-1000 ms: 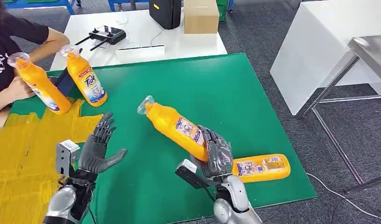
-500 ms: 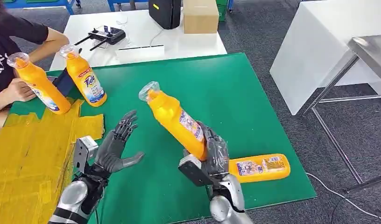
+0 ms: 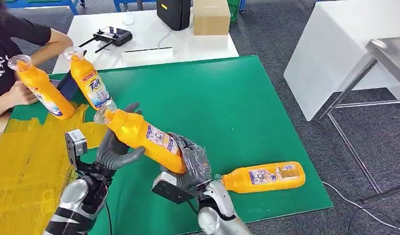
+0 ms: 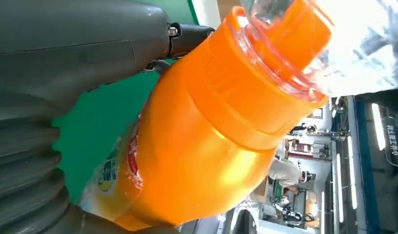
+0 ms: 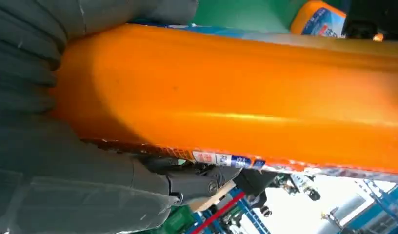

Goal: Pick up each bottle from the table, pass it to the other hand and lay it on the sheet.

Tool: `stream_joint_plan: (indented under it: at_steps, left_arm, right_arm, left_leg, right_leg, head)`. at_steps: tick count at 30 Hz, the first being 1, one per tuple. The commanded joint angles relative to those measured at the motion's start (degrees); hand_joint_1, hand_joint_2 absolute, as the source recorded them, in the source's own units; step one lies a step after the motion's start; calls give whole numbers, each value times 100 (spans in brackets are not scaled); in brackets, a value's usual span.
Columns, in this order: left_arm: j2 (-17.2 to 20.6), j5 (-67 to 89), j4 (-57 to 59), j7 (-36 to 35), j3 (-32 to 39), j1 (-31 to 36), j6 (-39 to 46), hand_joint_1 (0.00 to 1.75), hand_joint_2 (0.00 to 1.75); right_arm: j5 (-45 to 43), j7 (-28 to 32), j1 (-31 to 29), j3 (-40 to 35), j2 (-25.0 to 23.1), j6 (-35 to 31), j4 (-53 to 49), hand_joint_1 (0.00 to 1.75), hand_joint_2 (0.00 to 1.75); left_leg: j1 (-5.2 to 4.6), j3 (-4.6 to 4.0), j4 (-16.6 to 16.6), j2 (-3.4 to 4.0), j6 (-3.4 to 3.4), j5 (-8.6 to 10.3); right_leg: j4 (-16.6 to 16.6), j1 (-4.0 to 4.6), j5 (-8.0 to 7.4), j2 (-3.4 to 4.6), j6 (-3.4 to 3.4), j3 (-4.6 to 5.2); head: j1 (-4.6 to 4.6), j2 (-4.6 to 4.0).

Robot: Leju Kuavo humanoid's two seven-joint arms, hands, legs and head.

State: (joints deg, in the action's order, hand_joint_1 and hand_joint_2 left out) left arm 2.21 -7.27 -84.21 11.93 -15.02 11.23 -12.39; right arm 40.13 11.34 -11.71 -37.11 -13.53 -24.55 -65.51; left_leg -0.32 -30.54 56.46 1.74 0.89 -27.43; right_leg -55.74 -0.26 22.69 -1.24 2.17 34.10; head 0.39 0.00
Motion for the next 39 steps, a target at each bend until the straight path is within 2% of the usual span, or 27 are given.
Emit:
stream_joint_plan:
  at_steps: [1, 8, 9, 10, 15, 16, 27, 29, 30, 31, 32, 33, 35, 37, 38, 39]
  left_arm:
    - [150, -530, 394, -77, -28, 293, -236, 0, 175]
    - [159, -1119, 486, -66, -22, 329, -516, 0, 175]
    - [114, -1150, 477, -48, 3, 319, -477, 49, 175]
    - [92, -1162, 473, -49, -1, 309, -465, 175, 175]
    - [70, -1164, 475, -48, -35, 275, -460, 175, 175]
    - [70, -1164, 475, -48, -35, 275, -460, 175, 175]
    - [25, -1012, 569, 2, -328, 233, -478, 175, 175]
    - [12, -941, 575, 49, -340, 244, -398, 175, 175]
    - [23, -833, 560, 104, -356, 272, -293, 175, 175]
    - [37, -739, 537, 138, -367, 284, -220, 175, 175]
    - [93, -516, 472, 209, -396, 314, -69, 175, 175]
    - [147, -259, 394, 276, -415, 346, 131, 175, 175]
    - [206, 276, 243, 328, -351, 376, 609, 175, 175]
    - [289, 1188, 80, 337, -151, 382, 1411, 175, 175]
    - [328, 2102, 38, 312, -87, 402, 2108, 175, 175]
    - [379, 2411, -3, 273, -17, 417, 2256, 175, 175]
  right_arm:
    - [-69, 151, -548, -656, -21, 76, 1050, 175, 175]
    - [-213, 270, -689, -965, -51, 156, 1412, 175, 175]
    - [-326, 288, -681, -978, -47, 220, 1428, 175, 175]
    - [-370, 307, -676, -986, -40, 219, 1430, 175, 175]
    - [-393, 320, -661, -974, -21, 176, 1411, 175, 175]
    - [-393, 320, -661, -974, -21, 176, 1411, 175, 175]
    - [-608, 355, -590, -835, 36, 178, 1167, 175, 175]
    - [-825, 459, -532, -712, 19, 165, 1075, 175, 175]
    - [-1289, 681, -449, -544, 15, 347, 926, 175, 175]
    - [-1492, 788, -390, -448, 14, 378, 825, 0, 175]
    - [-1942, 945, -267, -259, 28, 529, 598, 0, 175]
    - [-2305, 1010, -160, -127, 137, 662, 315, 0, 0]
    - [-2693, 1080, 81, 137, 274, 705, -215, 0, 0]
    - [-3019, 1055, 451, 501, 408, 852, -930, 0, 0]
    - [-3161, 1043, 593, 664, 455, 929, -1202, 0, 0]
    - [-3220, 1041, 702, 786, 530, 998, -1447, 0, 0]
  left_leg:
    - [13, 29, -3, -13, -13, -7]
    - [8, 15, -3, -12, -8, -1]
    - [6, 12, -4, -12, -6, 0]
    - [10, 15, -3, -16, -8, -2]
    - [4, 10, -4, -13, -4, 1]
    - [15, 29, -2, -31, -10, -7]
    - [3, 8, -3, -19, -4, 1]
    - [5, 12, -4, -25, -5, 0]
    - [3, 8, -3, -20, -4, 1]
    - [9, 15, -1, -32, -7, -2]
    - [5, 7, 0, -29, -5, 0]
    - [4, 2, 1, -25, -4, 1]
    - [5, 3, 2, -31, -4, 0]
    - [10, 2, 9, -42, -6, -5]
    - [7, -1, 5, -34, -4, -2]
    - [3, -5, 3, -29, -4, 1]
  right_leg:
    - [6, 9, 5, 17, -7, -29]
    - [5, 7, 2, 6, -4, -13]
    - [5, 4, 1, 3, -2, -10]
    - [6, 8, 3, 4, -3, -15]
    - [5, 3, 2, -2, -1, -10]
    - [9, 11, 10, 0, -3, -34]
    - [5, 3, 3, -7, -1, -7]
    - [6, 4, 4, -9, -1, -13]
    - [5, 3, 3, -8, -1, -8]
    - [6, 7, 7, -10, -2, -18]
    - [3, 5, 6, -13, -1, -9]
    - [2, 4, 5, -13, 0, -3]
    - [2, 5, 6, -15, -1, -5]
    - [-1, 9, 12, -20, -1, -10]
    - [1, 6, 8, -17, 0, -4]
    - [0, 3, 5, -16, 0, 1]
  head:
    - [2, 0]
    - [0, 0]
    - [0, 0]
    - [0, 0]
    - [0, 0]
    - [0, 0]
    - [0, 0]
    - [0, 0]
    - [0, 2]
    - [0, 0]
    - [0, 2]
    - [0, 0]
    - [-2, 0]
    - [-2, 0]
    - [0, 0]
    - [0, 0]
